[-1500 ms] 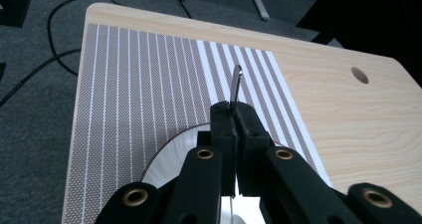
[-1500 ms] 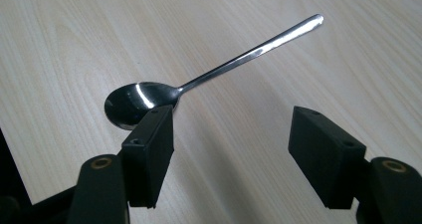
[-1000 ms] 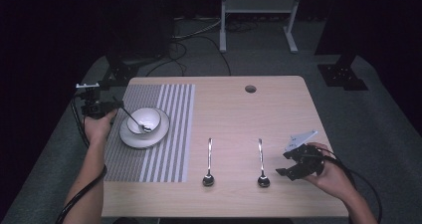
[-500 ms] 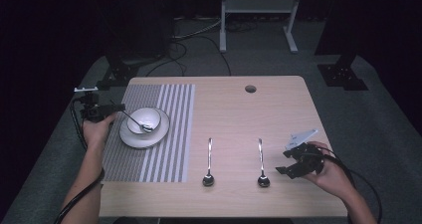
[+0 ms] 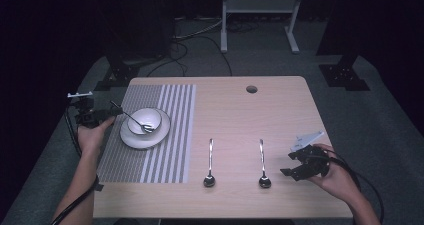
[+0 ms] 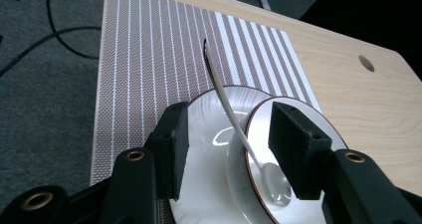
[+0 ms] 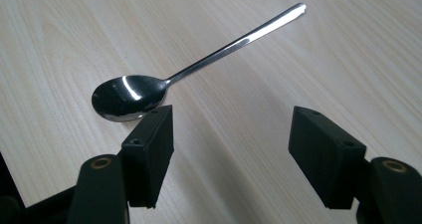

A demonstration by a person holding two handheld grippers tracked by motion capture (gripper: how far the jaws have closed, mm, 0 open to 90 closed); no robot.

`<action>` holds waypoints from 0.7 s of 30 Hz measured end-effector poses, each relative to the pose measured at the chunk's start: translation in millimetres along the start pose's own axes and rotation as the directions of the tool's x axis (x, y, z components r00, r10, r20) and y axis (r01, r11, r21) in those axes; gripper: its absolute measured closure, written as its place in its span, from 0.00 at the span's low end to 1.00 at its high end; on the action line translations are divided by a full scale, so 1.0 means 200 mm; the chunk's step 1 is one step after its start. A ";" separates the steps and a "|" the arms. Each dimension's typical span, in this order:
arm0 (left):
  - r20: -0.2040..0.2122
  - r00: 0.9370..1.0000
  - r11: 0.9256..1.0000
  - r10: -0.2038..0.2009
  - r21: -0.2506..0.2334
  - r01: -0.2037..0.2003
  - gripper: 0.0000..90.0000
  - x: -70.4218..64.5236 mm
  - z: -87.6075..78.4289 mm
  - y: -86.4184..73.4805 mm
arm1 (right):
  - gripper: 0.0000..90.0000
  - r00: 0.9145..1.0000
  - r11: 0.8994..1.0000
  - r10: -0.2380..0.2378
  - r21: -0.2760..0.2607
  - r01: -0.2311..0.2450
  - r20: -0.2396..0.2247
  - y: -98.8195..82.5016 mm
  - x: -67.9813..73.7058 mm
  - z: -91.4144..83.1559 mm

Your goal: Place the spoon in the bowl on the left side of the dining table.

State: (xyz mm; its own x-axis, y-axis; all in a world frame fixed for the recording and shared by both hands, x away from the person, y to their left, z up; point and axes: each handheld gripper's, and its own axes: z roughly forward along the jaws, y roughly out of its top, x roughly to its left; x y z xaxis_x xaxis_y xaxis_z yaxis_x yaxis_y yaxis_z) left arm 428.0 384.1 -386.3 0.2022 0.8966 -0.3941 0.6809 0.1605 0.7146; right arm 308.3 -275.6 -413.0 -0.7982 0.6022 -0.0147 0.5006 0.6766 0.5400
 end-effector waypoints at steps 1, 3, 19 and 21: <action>0.005 1.000 1.000 0.001 -0.009 -0.001 0.53 0.00 -0.01 0.00 | 0.36 1.000 1.000 -0.002 -0.001 0.002 0.001 0.00 0.00 0.00; 0.005 1.000 1.000 -0.013 -0.018 0.013 0.48 0.00 -0.02 -0.01 | 0.36 1.000 1.000 0.004 0.001 -0.004 0.003 -0.01 -0.01 0.00; 0.023 0.994 0.994 0.108 -0.021 -0.107 0.42 -0.14 -0.05 -0.07 | 0.36 1.000 1.000 0.025 -0.009 -0.025 0.003 -0.02 -0.02 0.00; 0.033 0.992 0.993 0.119 -0.024 -0.118 0.41 -0.16 -0.05 -0.07 | 0.36 1.000 1.000 0.027 -0.009 -0.027 0.002 -0.02 -0.03 0.00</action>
State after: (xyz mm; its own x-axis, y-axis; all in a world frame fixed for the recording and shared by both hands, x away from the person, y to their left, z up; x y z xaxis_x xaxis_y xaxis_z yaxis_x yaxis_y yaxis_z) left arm 404.3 357.8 -377.8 0.3047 0.8952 -0.3252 0.6350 0.0635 0.7699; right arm 309.9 -281.9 -415.5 -0.7834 0.6215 -0.0019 0.5190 0.6560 0.5480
